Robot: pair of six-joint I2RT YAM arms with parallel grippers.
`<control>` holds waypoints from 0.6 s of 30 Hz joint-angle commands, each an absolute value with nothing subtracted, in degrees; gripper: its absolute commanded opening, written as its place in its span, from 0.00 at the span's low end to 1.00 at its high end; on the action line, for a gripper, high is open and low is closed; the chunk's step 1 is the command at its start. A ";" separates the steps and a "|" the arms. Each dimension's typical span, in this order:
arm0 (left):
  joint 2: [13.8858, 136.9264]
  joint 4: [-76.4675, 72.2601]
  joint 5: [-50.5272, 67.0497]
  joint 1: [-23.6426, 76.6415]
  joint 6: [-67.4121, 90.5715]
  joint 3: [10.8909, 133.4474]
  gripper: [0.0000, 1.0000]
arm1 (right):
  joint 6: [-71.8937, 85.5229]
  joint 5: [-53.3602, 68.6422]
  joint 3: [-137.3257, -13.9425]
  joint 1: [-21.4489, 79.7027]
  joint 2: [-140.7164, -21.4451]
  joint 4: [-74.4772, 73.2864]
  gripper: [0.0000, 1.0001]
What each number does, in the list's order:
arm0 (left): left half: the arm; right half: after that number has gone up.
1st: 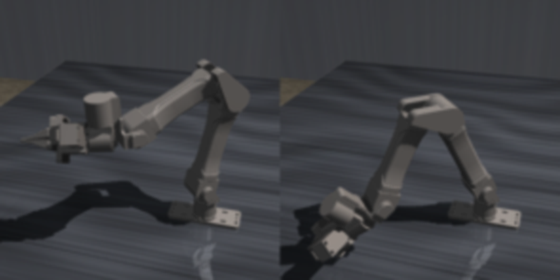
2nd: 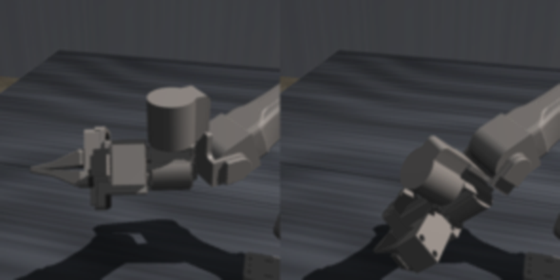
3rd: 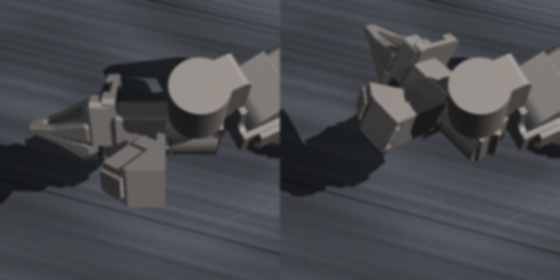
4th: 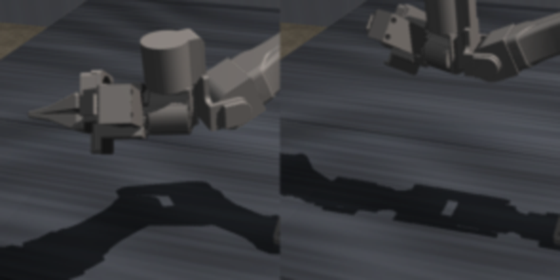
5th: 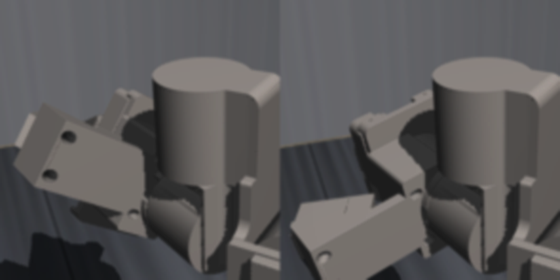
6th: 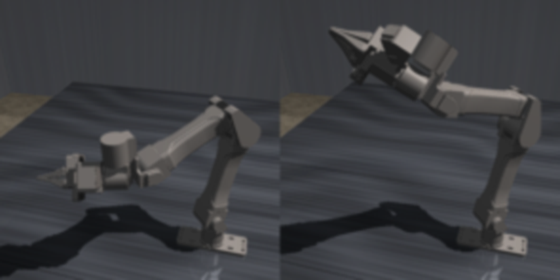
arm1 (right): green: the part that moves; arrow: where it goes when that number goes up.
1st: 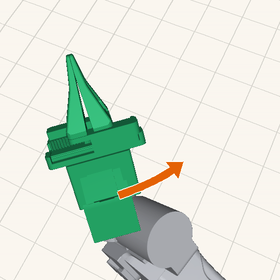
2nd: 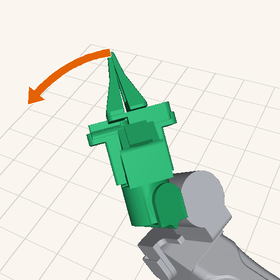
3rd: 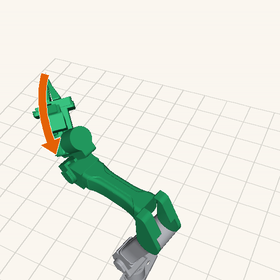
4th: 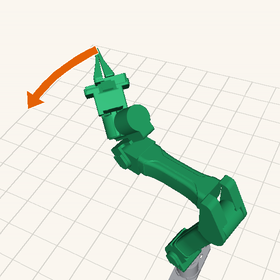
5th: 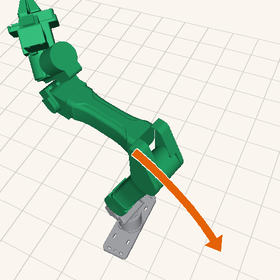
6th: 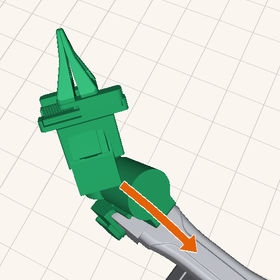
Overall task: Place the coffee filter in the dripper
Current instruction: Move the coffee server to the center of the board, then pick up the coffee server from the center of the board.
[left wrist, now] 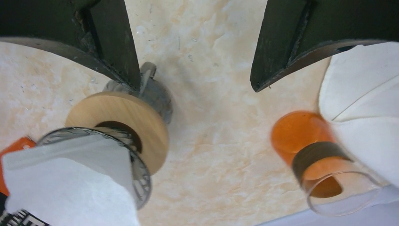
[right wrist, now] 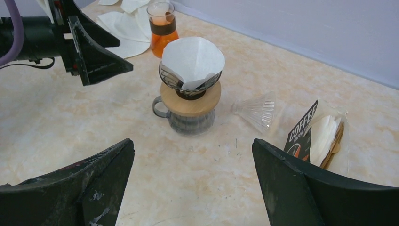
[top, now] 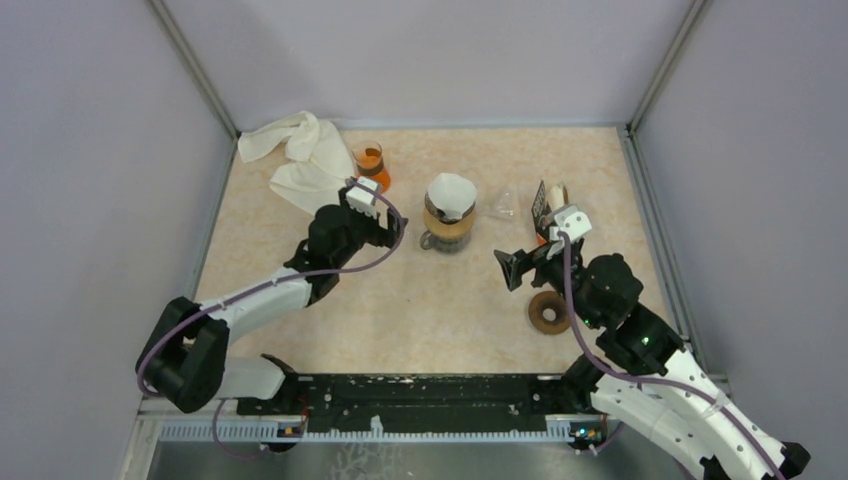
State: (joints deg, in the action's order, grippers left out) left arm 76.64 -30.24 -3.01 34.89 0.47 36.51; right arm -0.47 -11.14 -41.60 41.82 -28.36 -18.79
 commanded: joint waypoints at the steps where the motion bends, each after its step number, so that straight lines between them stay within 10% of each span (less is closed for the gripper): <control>1: 74.20 -23.13 -0.19 29.78 6.87 39.31 0.92 | -0.97 -12.51 -41.23 41.66 -27.43 -15.71 0.96; 18: 84.96 -11.99 1.97 15.75 24.38 56.86 0.97 | -0.88 -14.48 -39.70 41.66 -25.59 -14.78 0.96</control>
